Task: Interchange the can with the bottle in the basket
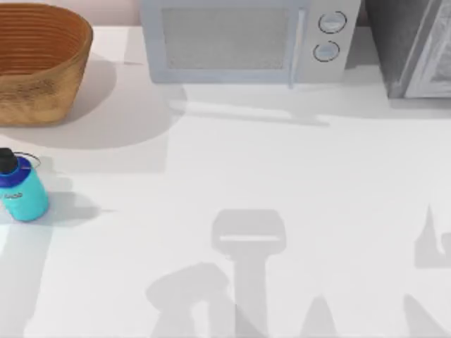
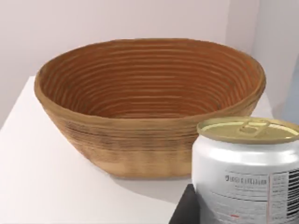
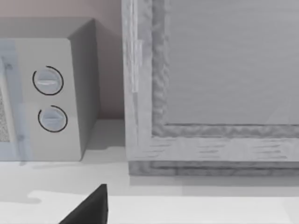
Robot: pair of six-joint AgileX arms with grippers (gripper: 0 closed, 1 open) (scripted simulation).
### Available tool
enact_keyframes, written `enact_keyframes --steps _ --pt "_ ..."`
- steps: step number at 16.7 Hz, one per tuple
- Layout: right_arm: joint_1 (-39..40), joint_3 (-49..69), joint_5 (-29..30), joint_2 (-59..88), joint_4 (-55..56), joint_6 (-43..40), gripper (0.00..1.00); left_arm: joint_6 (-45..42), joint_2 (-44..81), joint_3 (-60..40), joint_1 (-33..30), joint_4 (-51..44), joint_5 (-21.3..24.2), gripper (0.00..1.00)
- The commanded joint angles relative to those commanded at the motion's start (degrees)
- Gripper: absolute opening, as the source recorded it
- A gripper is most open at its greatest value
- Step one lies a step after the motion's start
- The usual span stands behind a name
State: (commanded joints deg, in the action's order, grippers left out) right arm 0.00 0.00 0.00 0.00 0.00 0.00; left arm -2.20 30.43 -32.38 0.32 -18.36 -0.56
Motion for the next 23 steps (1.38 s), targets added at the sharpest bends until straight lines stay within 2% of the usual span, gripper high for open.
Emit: enact_keyframes --steps 4,8,18,23 --pt "0.0 0.0 0.0 0.0 0.0 0.0 1.0 1.13 -18.42 20.0 -0.35 10.79 0.1 0.0" --pt "0.0 0.0 0.0 0.0 0.0 0.0 1.0 2.01 -28.75 30.65 -0.36 17.27 0.46 0.0" --pt "0.0 0.0 0.0 0.0 0.0 0.0 1.0 2.08 -28.62 31.95 -0.33 18.68 1.01 0.0" --pt "0.0 0.0 0.0 0.0 0.0 0.0 1.0 1.8 -16.2 26.49 -1.79 24.13 6.27 0.0"
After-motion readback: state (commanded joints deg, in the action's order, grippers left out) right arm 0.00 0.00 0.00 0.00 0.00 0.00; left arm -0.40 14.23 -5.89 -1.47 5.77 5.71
